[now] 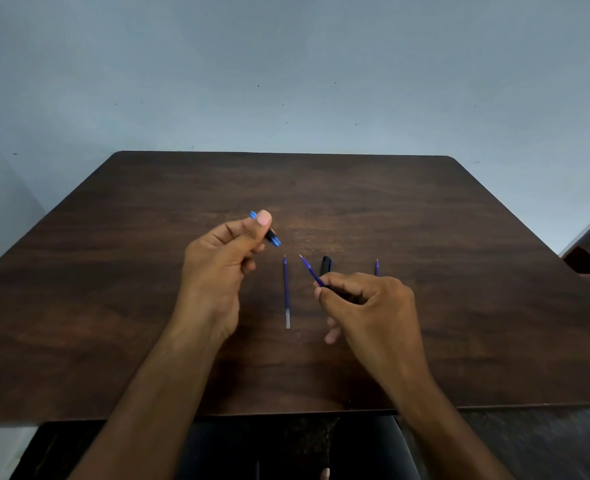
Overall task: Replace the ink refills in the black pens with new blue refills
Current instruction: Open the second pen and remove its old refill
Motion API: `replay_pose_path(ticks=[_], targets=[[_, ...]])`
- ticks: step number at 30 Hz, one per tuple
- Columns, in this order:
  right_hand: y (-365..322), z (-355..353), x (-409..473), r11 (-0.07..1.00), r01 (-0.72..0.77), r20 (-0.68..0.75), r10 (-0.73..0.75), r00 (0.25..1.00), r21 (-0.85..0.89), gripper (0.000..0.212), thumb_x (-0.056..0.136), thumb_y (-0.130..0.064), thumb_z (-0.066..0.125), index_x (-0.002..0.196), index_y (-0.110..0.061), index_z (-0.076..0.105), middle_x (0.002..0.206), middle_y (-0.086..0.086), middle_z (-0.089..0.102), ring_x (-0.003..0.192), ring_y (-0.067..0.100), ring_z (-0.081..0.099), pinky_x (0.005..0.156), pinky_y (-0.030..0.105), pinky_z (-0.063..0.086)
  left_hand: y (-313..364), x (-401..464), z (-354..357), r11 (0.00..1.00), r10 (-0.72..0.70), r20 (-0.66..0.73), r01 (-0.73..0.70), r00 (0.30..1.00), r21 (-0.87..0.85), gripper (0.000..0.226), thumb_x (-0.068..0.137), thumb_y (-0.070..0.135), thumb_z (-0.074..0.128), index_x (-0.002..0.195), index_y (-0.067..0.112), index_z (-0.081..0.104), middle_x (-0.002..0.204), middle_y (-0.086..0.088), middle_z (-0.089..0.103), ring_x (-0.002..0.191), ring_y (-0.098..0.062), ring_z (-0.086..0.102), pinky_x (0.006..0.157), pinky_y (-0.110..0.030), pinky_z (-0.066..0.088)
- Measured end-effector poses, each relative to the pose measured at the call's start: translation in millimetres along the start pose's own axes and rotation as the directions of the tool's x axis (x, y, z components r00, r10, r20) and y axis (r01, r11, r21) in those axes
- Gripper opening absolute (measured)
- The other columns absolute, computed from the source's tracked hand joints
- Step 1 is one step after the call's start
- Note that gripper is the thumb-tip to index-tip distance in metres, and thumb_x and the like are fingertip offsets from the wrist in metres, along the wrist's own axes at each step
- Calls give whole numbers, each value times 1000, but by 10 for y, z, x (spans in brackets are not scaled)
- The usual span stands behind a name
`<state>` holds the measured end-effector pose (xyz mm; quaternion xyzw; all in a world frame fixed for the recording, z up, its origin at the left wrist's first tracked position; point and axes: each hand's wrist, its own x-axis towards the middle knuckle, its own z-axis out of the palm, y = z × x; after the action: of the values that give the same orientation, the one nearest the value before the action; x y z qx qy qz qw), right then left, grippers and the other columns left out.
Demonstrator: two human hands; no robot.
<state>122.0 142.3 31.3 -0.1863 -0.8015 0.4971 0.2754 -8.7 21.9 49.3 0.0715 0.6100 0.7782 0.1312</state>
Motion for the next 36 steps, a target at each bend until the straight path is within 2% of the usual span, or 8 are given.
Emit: replay_pose_path(ticks=[5,10,13,18,21,29,33,36], targets=[[19,-118,34,1000,-15,-68,15,998,0,33,88,-16,74,72,-45,75,63,-6,74,41,12,67,50,29,59,-2,-1,44,901,46,57,-66,997,430,24,68,37,89,79,17,80,73,10,78,67,3,70,67,-16,46],[-12,-212,96,999,-50,-123,51,991,10,32,86,-15,75,69,-43,72,60,-3,74,43,15,69,48,44,61,-110,-26,296,490,-165,159,-59,974,870,23,68,47,88,75,28,77,66,11,69,64,-3,61,52,-20,41],[-30,-243,109,998,-57,-130,59,990,15,38,86,-14,76,64,-45,70,61,-2,74,44,17,70,47,45,60,-166,61,479,297,-250,113,-34,962,954,28,70,53,84,79,28,77,75,5,73,74,-9,67,63,-26,52],[-7,-264,117,997,-71,-115,72,991,14,42,87,-16,75,62,-48,70,62,-5,74,43,16,69,47,39,61,-248,140,671,106,-195,125,-106,973,989,47,68,58,83,96,21,76,76,0,65,83,-18,66,67,-32,52],[8,-272,112,997,-72,-98,73,992,13,45,87,-17,74,65,-56,70,62,-5,74,43,16,69,48,36,61,-321,145,722,78,-178,140,-128,974,989,54,66,55,86,104,19,73,75,-2,56,90,-22,66,79,-38,55],[108,-281,135,996,-84,-97,83,992,-6,29,89,-16,74,71,-39,70,61,-2,74,45,17,70,53,40,63,-458,107,733,-17,-106,188,-191,976,981,46,71,54,84,93,17,67,63,3,40,75,-17,54,69,-33,43],[127,-283,135,997,-78,-75,78,994,-6,27,89,-17,73,74,-38,69,61,-2,74,44,16,70,52,34,62,-464,131,742,-22,-157,163,-169,974,985,45,73,55,82,87,17,62,64,2,43,59,-12,43,67,-34,42],[121,-260,144,996,-85,-74,86,994,14,24,90,-17,73,76,-36,71,60,-1,73,42,16,69,51,28,61,-460,186,721,1,-176,150,-152,973,988,49,70,56,83,95,18,67,66,2,46,65,-14,49,66,-33,45]])
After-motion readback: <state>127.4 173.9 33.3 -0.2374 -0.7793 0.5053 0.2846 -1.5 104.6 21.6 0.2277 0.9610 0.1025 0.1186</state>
